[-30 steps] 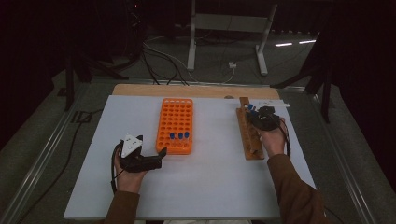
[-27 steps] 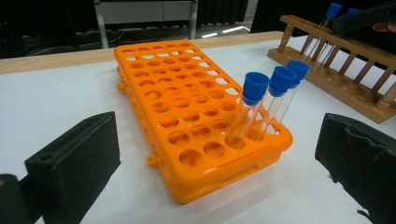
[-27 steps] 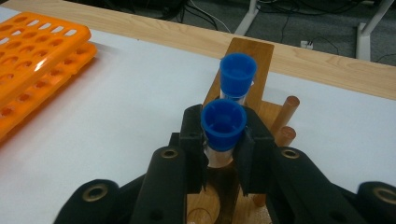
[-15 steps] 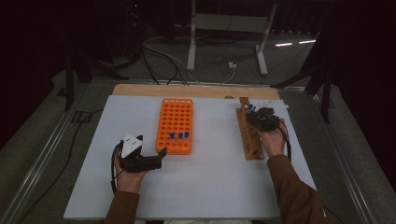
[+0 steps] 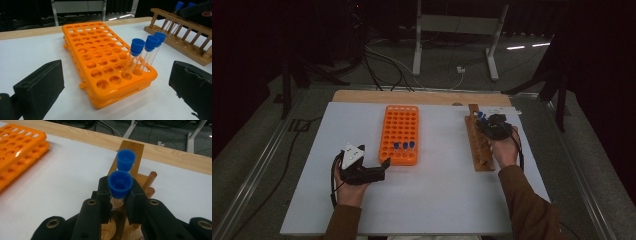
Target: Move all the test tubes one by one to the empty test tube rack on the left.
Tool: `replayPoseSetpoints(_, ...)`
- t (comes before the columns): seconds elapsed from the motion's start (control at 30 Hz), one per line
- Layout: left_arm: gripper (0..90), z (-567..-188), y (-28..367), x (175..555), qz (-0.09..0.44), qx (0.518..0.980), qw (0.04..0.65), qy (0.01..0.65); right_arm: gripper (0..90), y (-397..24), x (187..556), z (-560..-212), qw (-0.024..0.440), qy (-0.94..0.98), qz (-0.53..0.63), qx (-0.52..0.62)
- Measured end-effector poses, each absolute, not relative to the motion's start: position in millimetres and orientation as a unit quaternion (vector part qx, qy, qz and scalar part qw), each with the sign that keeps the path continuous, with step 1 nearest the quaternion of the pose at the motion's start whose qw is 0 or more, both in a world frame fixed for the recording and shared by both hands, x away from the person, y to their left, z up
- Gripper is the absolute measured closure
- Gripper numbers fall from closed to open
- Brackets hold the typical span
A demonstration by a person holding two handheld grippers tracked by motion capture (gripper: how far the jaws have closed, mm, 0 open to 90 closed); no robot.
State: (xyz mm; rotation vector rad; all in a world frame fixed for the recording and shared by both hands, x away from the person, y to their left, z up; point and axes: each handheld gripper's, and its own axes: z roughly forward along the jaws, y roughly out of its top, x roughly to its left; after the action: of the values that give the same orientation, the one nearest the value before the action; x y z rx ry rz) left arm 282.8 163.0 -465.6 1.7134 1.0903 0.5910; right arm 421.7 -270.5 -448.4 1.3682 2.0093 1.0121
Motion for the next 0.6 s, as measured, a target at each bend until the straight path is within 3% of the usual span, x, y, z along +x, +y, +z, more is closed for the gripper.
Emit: replayPoseSetpoints(0.6,0.9,-466.3,162.8,283.5,0.244,0.705,0.491,0.450,76.8,-274.5,415.1,-421.4,0.257,0.730,0.393,0.496)
